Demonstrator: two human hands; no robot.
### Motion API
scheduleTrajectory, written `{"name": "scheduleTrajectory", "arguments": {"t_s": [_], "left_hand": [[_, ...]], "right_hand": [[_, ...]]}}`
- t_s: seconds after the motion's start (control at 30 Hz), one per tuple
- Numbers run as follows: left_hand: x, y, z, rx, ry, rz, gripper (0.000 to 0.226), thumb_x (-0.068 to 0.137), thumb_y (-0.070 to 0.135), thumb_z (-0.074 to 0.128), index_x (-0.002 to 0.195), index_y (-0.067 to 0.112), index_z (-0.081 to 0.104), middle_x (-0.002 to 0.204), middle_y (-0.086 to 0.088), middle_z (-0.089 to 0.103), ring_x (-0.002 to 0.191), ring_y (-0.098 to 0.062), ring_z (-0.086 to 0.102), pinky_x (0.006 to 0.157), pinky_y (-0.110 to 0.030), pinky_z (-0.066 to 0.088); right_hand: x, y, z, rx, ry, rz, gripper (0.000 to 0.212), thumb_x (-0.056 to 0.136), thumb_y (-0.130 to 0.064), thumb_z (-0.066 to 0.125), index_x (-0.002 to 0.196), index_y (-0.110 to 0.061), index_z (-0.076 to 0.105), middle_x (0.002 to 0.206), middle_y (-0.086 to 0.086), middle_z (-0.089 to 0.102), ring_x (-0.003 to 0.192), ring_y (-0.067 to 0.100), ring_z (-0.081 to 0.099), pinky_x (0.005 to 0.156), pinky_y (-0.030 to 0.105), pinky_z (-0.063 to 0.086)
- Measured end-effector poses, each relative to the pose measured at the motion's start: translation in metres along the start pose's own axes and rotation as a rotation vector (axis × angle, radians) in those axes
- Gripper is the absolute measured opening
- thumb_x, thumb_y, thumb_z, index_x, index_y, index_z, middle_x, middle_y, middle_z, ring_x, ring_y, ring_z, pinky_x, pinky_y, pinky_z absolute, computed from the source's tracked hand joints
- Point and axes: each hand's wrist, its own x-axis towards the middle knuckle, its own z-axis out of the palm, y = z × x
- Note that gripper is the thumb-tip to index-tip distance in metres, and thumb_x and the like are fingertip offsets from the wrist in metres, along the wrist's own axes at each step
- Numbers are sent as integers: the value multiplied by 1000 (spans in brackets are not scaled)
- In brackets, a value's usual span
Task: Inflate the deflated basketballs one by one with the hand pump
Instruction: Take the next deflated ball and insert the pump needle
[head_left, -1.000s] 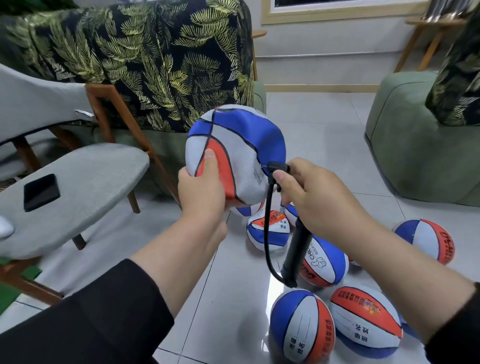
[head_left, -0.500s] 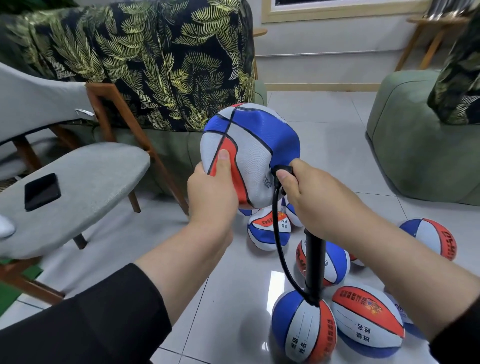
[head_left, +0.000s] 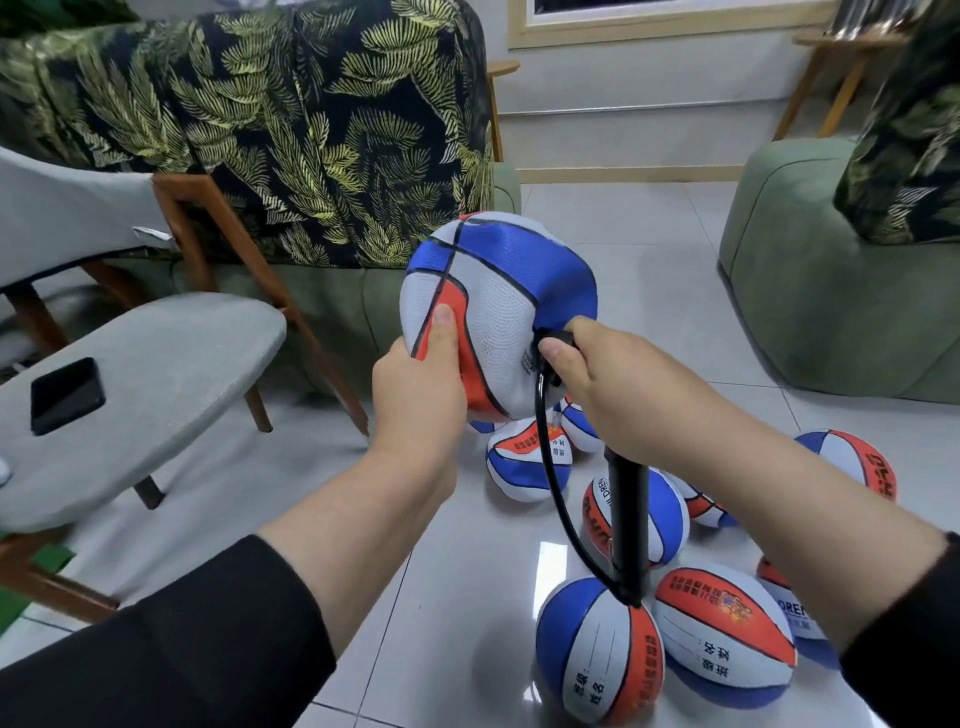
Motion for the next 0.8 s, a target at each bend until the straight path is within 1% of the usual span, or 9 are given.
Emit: {"name": "scheduleTrajectory", "arguments": {"t_s": [0.17,0.23,0.3,0.43,0.5,0.57,0.63,0.7,0.8], "left_hand": [[14,-10,-11,-204,-19,-315,41,94,57,66,115,22,69,108,-4,77,96,-30,75,72,-53,65],[24,-12,-24,-242,-33,-406,37,100,49,64,117,16,66,107,-9,76,89,-30,74,54,-45,63],[32,-14,-40,-224,-42,-452,32,101,46,63,113,16,65,101,-8,75,83,-28,73,44,-37,57],[47,-34,-67,-152,-36,-509,16,106,24,54,116,17,64,105,-9,72,86,-28,71,46,-40,59],[55,-48,-79,-109,-22,-528,26,104,22,50,128,18,61,113,-10,71,95,-31,71,63,-49,64],[61,-64,-89,-47,-12,-556,28,103,23,50,129,17,60,113,-11,70,97,-33,70,75,-53,63],[66,-83,-96,8,11,-567,25,104,22,50,127,15,58,112,-12,68,97,-34,68,72,-52,61],[76,-117,-99,66,43,-592,34,101,23,53,134,13,56,124,-14,65,106,-40,65,66,-56,63],[80,-176,-100,73,73,-644,36,100,22,58,133,9,53,124,-17,63,104,-46,66,61,-63,61]], "right_hand": [[3,-3,10,200,75,31,38,102,-56,43,90,-22,55,68,-2,56,67,18,52,61,36,39],[4,-2,12,265,92,60,35,99,-59,50,91,-25,59,66,-5,56,62,14,53,58,33,37],[4,0,14,340,90,93,33,93,-60,61,92,-27,62,70,-5,60,64,14,58,58,30,39],[1,-1,29,423,-25,145,21,86,-40,79,97,-28,66,80,2,68,64,15,60,59,30,44],[-3,-1,42,444,-72,169,14,86,-23,77,96,-26,68,83,9,67,62,19,55,59,32,45],[-10,2,53,446,-69,202,13,88,-13,70,94,-25,70,75,7,59,62,20,48,57,31,40],[-19,5,62,457,-18,270,14,90,-12,65,93,-25,71,77,0,59,65,19,48,58,30,40],[-27,10,70,507,57,364,15,91,-12,61,92,-23,71,83,-2,62,69,19,53,61,29,43],[-37,21,79,572,126,508,11,93,-11,60,90,-10,71,78,3,61,71,21,51,65,30,44]]}}
